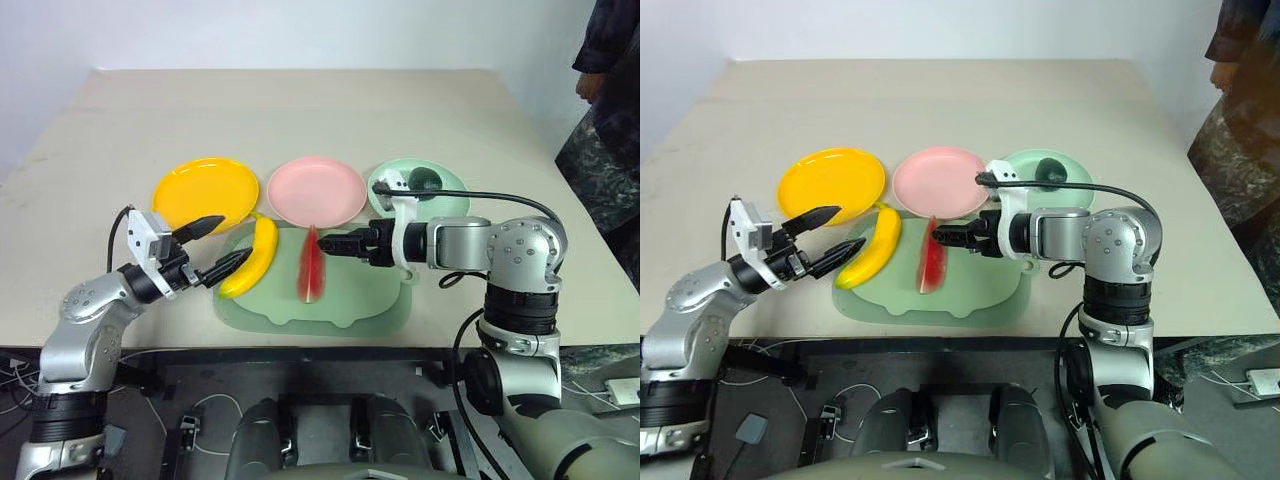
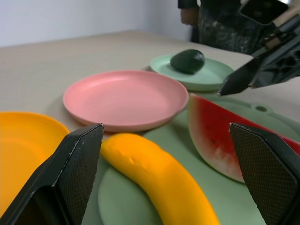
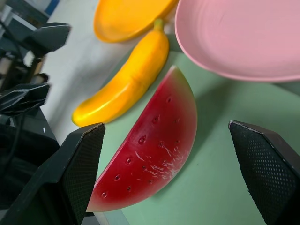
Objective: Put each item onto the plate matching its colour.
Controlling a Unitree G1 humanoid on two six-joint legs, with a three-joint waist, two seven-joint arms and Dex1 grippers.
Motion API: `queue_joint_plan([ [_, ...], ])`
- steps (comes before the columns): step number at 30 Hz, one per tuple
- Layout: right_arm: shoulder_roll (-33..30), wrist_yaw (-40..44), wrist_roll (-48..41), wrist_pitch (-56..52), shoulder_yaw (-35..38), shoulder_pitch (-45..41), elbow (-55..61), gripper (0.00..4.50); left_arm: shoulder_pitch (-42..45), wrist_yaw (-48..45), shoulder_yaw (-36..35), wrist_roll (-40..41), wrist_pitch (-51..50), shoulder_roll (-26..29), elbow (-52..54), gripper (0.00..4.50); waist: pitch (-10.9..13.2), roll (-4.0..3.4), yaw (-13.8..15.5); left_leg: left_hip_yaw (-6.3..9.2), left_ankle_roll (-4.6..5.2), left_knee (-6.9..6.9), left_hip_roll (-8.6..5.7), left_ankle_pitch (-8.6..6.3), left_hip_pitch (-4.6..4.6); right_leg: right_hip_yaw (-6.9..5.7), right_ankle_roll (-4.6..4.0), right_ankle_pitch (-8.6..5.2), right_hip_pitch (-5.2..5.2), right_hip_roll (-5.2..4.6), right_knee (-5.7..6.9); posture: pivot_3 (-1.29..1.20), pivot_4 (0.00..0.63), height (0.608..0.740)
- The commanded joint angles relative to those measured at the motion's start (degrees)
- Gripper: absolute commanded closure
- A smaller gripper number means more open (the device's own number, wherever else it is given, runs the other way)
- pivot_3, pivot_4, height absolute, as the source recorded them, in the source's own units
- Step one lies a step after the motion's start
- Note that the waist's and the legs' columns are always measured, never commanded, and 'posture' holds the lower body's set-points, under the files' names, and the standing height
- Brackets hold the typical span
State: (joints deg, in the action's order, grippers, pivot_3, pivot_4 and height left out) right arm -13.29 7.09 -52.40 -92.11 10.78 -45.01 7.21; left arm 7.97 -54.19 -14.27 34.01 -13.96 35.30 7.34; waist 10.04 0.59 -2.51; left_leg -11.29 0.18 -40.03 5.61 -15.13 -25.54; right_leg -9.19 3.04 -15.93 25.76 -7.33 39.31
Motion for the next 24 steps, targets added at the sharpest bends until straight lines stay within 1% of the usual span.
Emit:
queue_joint_plan([
  [1,1.0,-4.0,-3.9,-0.4,-1.2,-1.7,-1.4,0.04,-2.9,-1.7,-3.0,3.2,-2.3,2.6,4.8,0.0,0.0,0.0,0.0,0.0,0.0,0.0,0.0,0.0,0.0,0.0,0.0,0.0,0.0,0.0,0.0,0.0,0.15,0.695],
  [5,3.5,-7.8,-6.0,-0.4,-3.3,-3.3,-4.5,0.04,-4.7,-3.0,-3.9,4.4,-3.8,4.7,6.1,0.0,0.0,0.0,0.1,0.0,0.0,0.0,0.01,0.0,0.0,0.0,0.0,0.0,0.01,0.0,-0.01,0.0,0.15,0.695],
  [7,4.9,-9.7,-6.6,-0.4,-3.8,-4.5,-6.5,0.04,-4.3,-3.1,-4.1,4.2,-3.9,5.1,5.4,0.0,0.0,0.0,0.1,0.01,0.0,0.0,0.01,0.0,-0.01,0.0,0.0,0.0,0.0,0.0,0.0,0.0,0.15,0.695],
  [10,6.9,-12.2,-8.6,-0.4,-6.8,-6.0,-8.6,0.04,-3.0,-3.3,-4.0,3.2,-3.2,5.3,3.9,0.0,0.0,0.0,0.1,0.02,0.0,0.0,0.0,-0.01,-0.01,0.0,0.0,0.0,0.0,-0.01,-0.01,0.0,0.15,0.695],
  [14,5.6,-13.1,-8.7,-0.4,-11.4,-6.6,-9.0,0.04,-2.3,-3.3,-3.9,2.5,-2.5,5.0,3.0,0.0,0.0,0.0,0.0,0.02,0.0,0.01,0.0,-0.01,-0.03,-0.01,0.0,0.0,0.01,-0.01,-0.03,0.0,0.15,0.695],
  [19,2.9,-10.7,-3.4,-0.4,-17.7,-7.9,-7.7,0.04,-2.2,-3.2,-3.5,2.2,-2.0,4.7,2.7,0.0,0.0,0.0,0.0,0.02,0.01,0.01,0.01,-0.01,-0.03,-0.01,0.0,0.0,0.01,-0.01,-0.03,0.0,0.15,0.695],
  [21,2.7,-9.0,-1.2,-0.4,-18.9,-8.1,-6.9,0.04,-1.9,-3.1,-3.3,2.0,-1.7,4.5,2.6,0.0,0.0,0.0,0.0,0.02,0.01,0.01,0.01,-0.01,-0.03,-0.01,0.0,0.0,0.02,0.0,-0.03,0.0,0.15,0.695],
  [24,0.4,-4.9,1.9,1.5,-23.3,-7.9,-4.4,0.04,-1.6,-2.9,-3.0,1.7,-1.4,4.2,2.3,0.0,0.0,0.0,0.0,0.01,0.0,0.03,0.03,-0.01,-0.04,-0.01,0.0,0.0,0.03,0.0,-0.04,0.0,0.15,0.695],
])
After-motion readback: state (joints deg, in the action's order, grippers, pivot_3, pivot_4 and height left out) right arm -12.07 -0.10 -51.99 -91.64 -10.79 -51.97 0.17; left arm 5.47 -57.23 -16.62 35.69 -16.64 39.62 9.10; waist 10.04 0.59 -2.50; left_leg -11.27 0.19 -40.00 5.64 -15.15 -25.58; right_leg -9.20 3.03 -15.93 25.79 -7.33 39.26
